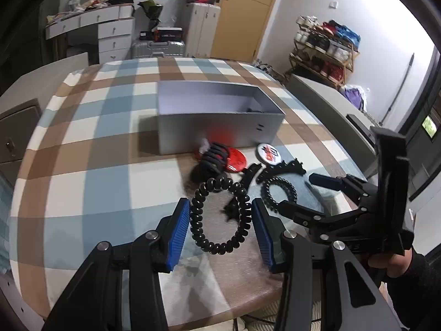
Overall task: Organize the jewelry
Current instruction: 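Grasp the black coiled hair tie with the left tool, then grasp the black beaded bracelet with the right tool while the left tool holds the coil, then carry both bracelets into the silver box and open both tools, then withdraw both tools from the box toward the remaining items, then grasp the white round China badge with the right tool while the left tool approaches the black headband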
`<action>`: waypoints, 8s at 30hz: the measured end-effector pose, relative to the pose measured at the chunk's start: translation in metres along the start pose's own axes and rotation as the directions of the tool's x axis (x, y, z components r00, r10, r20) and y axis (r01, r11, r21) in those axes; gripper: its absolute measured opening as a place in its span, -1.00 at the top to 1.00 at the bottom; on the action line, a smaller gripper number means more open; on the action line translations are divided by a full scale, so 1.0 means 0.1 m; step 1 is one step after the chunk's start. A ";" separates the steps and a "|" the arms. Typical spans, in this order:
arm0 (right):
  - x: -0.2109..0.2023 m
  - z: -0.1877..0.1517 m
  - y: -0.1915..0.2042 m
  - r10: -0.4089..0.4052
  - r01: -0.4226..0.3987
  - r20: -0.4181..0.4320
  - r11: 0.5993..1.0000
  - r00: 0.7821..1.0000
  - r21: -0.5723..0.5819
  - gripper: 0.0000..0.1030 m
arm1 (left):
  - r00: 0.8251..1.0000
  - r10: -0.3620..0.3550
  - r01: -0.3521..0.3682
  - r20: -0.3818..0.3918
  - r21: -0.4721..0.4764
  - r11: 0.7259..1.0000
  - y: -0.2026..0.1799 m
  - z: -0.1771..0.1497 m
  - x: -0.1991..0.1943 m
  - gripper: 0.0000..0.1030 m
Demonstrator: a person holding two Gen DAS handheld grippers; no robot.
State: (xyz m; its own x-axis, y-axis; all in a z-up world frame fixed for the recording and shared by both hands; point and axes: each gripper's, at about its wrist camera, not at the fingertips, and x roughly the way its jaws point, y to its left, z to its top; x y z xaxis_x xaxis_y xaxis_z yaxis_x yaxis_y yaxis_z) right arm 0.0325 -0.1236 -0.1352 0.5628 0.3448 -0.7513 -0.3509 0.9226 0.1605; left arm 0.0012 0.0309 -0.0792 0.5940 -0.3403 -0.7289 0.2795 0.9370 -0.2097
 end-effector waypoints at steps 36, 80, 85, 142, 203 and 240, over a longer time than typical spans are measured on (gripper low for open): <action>-0.29 0.15 0.11 0.069 -0.065 0.141 0.997 0.988 -0.028 0.32 | 0.999 0.032 -0.029 0.039 -0.082 0.996 0.25 0.16 -0.04 0.23; 0.21 1.25 -0.34 0.149 -0.149 0.202 0.989 0.968 -0.015 0.31 | 0.998 -0.066 0.065 -0.025 -0.044 0.997 0.13 1.15 0.82 0.23; 0.27 1.27 -0.37 0.141 -0.142 0.191 0.990 0.972 -0.010 0.23 | 0.996 -0.082 0.080 -0.044 -0.044 0.996 0.13 1.16 0.89 0.23; -0.76 0.54 -0.41 0.023 -0.048 0.305 0.996 0.952 0.075 -0.94 | 0.979 0.140 -0.132 0.149 -0.066 0.989 -0.02 0.55 0.16 -0.83; 0.13 0.42 -0.26 0.019 -0.017 0.058 0.999 0.998 -0.035 0.19 | 0.993 0.096 -0.102 -0.066 -0.084 0.991 0.21 0.18 0.54 -0.82; -0.28 0.38 -0.34 0.090 -0.093 0.127 0.996 0.988 0.015 0.19 | 0.998 -0.036 0.036 -0.058 -0.013 0.999 0.07 0.26 0.42 0.50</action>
State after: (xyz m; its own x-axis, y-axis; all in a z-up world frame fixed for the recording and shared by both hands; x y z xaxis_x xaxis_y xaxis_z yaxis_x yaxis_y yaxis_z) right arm 0.0564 -0.1580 -0.0953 0.6191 0.4456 -0.6467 -0.3899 0.8892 0.2394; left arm 0.0473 0.0211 -0.0947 0.5384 -0.3690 -0.7576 0.2908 0.9252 -0.2439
